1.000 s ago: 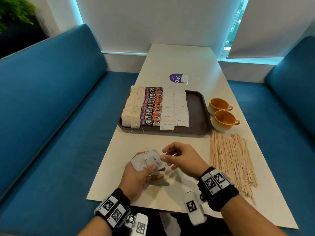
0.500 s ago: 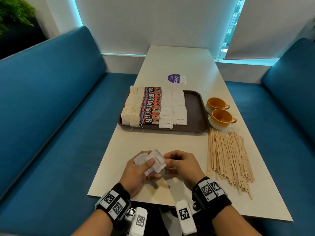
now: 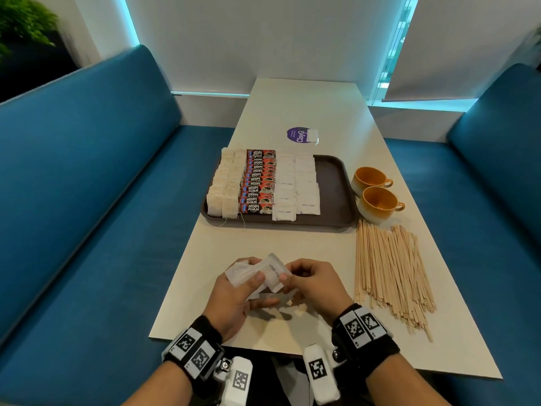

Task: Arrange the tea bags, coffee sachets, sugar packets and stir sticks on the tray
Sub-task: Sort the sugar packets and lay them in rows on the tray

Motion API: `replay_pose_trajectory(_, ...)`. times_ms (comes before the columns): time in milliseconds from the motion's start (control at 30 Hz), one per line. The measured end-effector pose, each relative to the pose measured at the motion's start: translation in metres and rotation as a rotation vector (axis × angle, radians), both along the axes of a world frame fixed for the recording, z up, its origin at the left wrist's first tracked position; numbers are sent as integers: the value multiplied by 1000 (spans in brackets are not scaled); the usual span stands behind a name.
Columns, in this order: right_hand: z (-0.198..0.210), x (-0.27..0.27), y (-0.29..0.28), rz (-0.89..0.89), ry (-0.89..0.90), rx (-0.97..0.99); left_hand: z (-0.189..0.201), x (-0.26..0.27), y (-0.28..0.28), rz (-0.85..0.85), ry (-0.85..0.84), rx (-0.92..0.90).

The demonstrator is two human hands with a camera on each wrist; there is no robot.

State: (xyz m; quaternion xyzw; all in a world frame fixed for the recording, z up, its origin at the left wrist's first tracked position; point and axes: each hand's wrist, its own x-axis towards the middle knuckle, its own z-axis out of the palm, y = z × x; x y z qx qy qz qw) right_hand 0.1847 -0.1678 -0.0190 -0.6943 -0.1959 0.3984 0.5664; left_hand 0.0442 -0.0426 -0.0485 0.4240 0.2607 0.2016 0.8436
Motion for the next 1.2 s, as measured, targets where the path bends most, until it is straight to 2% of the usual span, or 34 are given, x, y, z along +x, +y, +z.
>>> replay_pose_trajectory(233,2,6,2,34,-95,35,3,1,-1,-33,39,4)
replay_pose_trajectory(400,2,1,6,3,-31,170,0,1,0,-6,22,-9)
replay_pose_trajectory(533,-1,1,7,51,-111,244,-2,1,1,29,16,-11)
replay_pose_trajectory(867,2,2,-1,131,-186,149,-1,0,1,7,25,33)
replay_pose_trajectory(1033,1,5,1,85,-167,118,-1,1,2,12,13,-4)
replay_pose_trajectory(1200,0,12,-5,59,-138,108,-10,1,4,12,34,41)
